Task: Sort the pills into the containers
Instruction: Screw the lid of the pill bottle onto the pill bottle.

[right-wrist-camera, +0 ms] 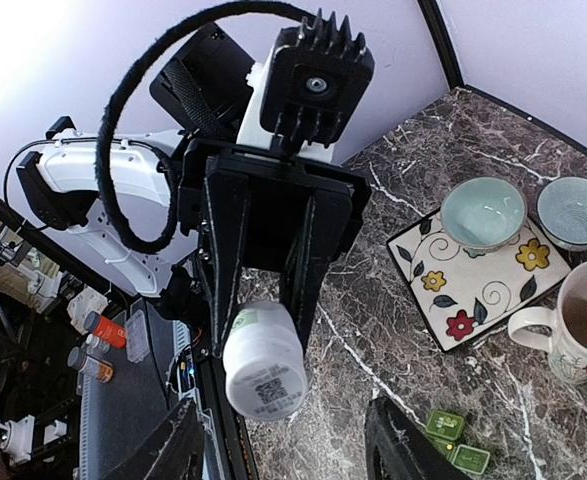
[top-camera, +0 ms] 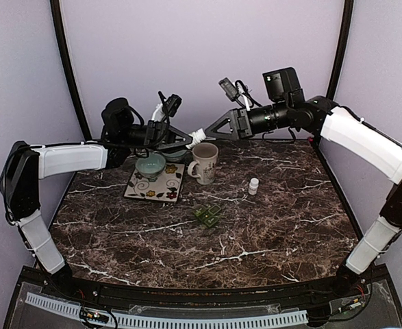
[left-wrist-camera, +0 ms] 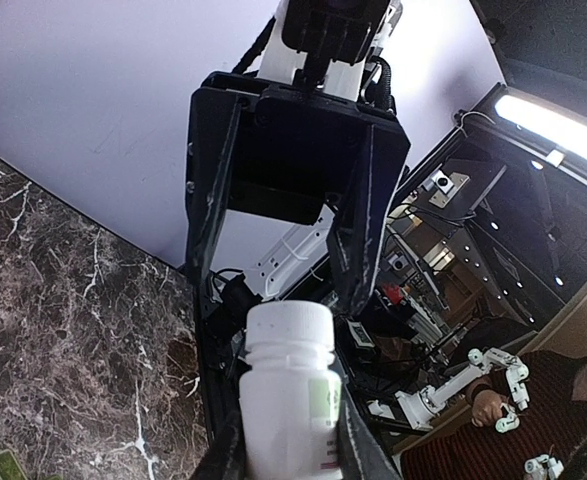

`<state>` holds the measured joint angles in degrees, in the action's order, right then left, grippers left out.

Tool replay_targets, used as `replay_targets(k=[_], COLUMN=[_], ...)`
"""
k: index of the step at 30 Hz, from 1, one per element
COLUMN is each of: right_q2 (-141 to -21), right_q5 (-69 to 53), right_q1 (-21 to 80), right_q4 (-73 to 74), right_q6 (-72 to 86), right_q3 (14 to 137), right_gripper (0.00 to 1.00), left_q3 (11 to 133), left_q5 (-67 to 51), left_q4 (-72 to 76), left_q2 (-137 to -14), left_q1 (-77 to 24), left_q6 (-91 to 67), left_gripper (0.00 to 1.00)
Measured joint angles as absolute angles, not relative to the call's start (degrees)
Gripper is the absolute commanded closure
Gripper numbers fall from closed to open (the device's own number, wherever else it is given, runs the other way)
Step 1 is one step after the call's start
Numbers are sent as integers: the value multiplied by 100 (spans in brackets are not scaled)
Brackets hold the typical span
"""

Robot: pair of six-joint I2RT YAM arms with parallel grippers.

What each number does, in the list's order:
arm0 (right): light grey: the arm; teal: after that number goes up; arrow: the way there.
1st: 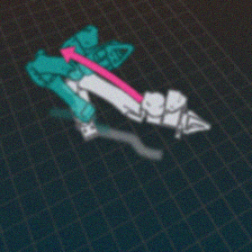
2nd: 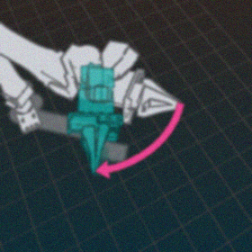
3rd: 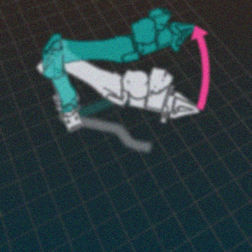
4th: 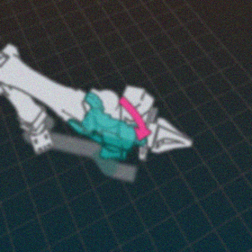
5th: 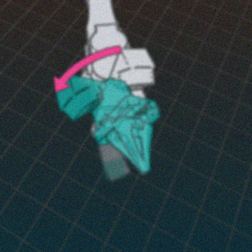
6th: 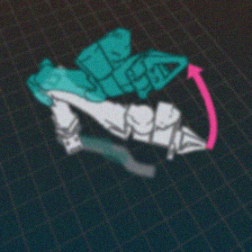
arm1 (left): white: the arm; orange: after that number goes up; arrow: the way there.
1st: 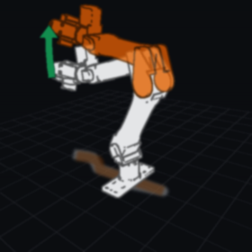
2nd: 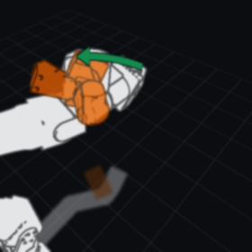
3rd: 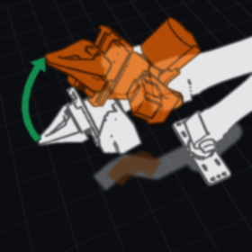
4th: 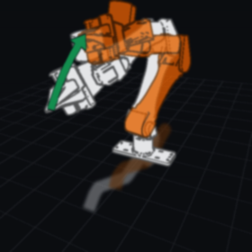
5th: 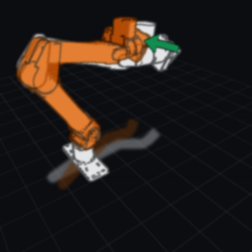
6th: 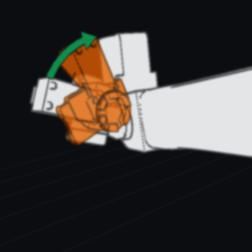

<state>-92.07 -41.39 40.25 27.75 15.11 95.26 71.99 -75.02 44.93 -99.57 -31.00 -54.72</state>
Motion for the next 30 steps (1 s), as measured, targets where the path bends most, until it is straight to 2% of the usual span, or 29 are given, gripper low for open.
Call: replay_targets(k=[23, 27, 30], right_q2=[-9623, -9662, -9668], right_q5=[-4351, -4359, -4377], right_q1=[4171, 4178, 4187], right_q4=[2731, 2742, 2751], right_q6=[1531, 1531, 1535], right_q3=[9907, 9922, 9959], right_gripper=[54, 61, 76], left_q3=[7231, 7253, 7306], left_q5=[-7614, -7627, -7640], left_q4=[4786, 4810, 4831], left_q2=[-10066, -10073, -10097], left_q1=[-3100, -3100, -3100], left_q6=[-5769, -5787, -5813], left_gripper=[100, 100, 100])
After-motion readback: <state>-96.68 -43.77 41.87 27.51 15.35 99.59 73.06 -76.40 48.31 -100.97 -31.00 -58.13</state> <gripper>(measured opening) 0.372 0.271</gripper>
